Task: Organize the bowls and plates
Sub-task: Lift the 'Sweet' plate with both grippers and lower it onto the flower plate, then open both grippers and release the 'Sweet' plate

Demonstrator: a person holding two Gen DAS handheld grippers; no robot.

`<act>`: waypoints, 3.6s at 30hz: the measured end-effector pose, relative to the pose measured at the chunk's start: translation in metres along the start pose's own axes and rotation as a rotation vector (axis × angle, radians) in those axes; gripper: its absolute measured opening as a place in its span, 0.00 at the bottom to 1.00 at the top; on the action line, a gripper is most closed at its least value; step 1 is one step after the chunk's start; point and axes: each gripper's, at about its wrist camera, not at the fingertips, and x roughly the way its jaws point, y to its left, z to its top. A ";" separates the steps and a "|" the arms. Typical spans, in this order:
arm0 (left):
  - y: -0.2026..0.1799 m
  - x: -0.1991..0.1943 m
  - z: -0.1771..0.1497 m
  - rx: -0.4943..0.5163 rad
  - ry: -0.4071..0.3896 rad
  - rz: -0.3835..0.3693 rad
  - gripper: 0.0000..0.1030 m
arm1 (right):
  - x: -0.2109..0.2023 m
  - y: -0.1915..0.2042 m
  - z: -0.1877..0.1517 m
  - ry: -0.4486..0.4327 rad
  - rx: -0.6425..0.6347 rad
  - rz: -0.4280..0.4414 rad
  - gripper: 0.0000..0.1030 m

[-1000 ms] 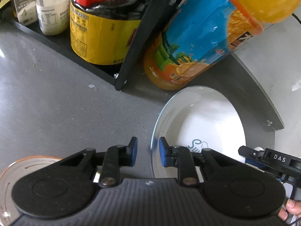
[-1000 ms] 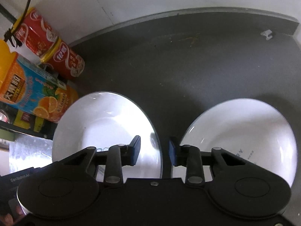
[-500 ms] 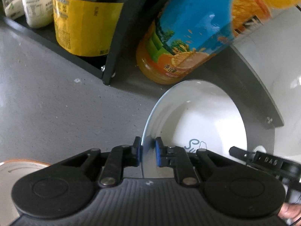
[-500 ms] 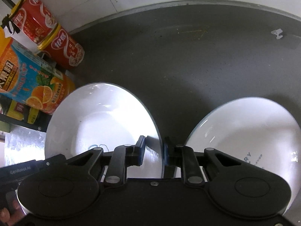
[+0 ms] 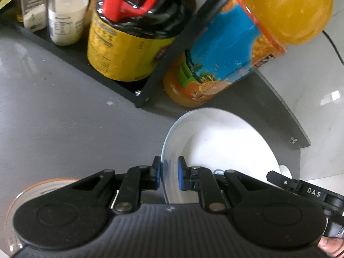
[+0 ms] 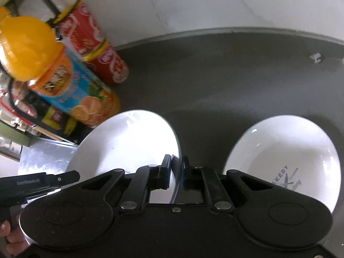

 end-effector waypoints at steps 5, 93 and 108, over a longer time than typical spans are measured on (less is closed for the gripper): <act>0.012 -0.021 -0.002 0.008 -0.024 0.000 0.13 | -0.016 0.021 -0.007 -0.029 0.002 0.017 0.09; 0.121 -0.118 -0.037 0.151 0.051 0.123 0.29 | -0.004 0.133 -0.191 -0.030 0.037 -0.142 0.15; 0.122 -0.145 -0.050 0.207 -0.008 0.111 0.69 | -0.063 0.141 -0.201 -0.143 0.113 -0.140 0.46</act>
